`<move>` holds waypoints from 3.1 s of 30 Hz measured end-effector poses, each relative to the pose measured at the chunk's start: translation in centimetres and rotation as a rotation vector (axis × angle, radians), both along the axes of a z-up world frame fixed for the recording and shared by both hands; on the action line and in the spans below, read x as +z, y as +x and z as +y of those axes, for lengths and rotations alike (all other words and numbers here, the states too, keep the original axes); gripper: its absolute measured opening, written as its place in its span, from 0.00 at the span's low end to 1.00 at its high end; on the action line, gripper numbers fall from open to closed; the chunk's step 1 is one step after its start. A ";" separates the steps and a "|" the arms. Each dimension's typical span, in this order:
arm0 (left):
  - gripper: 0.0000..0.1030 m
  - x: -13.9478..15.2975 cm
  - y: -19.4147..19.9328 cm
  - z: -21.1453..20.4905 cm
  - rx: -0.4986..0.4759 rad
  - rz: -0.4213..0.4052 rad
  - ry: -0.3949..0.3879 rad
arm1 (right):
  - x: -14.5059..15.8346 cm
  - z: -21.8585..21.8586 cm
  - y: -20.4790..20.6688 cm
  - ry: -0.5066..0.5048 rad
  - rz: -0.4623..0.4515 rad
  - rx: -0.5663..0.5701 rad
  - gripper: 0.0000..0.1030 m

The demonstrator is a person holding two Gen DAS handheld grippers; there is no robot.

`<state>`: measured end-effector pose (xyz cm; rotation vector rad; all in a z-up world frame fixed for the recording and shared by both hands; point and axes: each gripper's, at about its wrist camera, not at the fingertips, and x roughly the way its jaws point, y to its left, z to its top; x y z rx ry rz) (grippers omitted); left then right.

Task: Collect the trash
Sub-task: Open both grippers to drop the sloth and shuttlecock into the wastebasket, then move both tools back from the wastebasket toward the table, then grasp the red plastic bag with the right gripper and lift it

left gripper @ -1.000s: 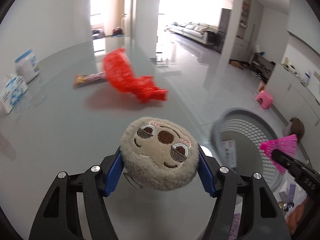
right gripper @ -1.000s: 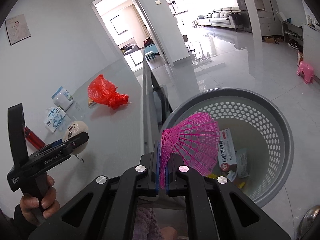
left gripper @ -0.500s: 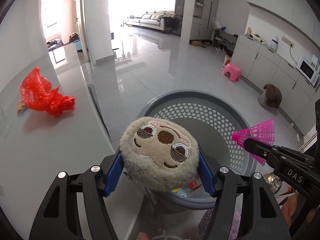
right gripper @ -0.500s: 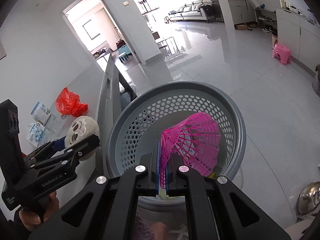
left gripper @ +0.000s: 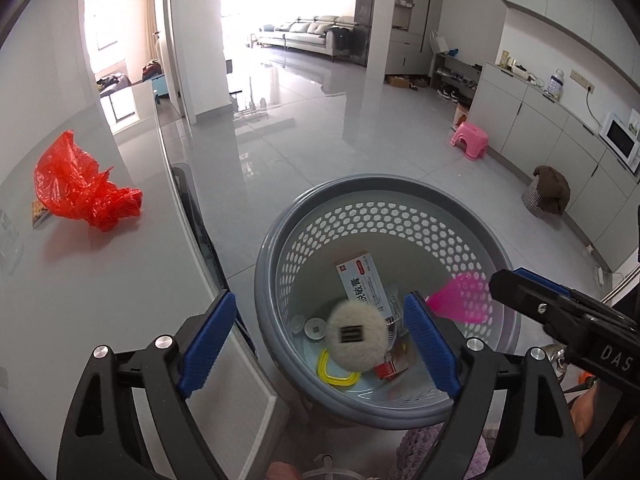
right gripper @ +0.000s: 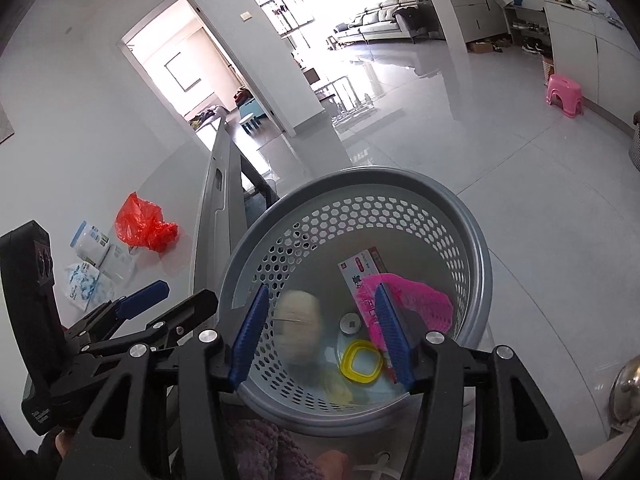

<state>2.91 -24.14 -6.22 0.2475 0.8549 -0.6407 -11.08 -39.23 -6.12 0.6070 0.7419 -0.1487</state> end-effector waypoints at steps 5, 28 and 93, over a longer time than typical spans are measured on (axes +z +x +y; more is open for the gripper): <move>0.81 -0.1 0.0 0.4 0.016 0.005 -0.006 | -0.2 -0.1 -0.4 0.000 0.004 -0.008 0.52; 0.83 0.9 -0.4 3.8 0.084 -0.027 -0.005 | -0.2 2.1 -0.8 -0.050 0.014 0.009 0.69; 0.92 2.7 13.9 30.7 0.630 -0.145 0.017 | 3.9 26.8 27.7 -0.557 -0.008 0.475 0.81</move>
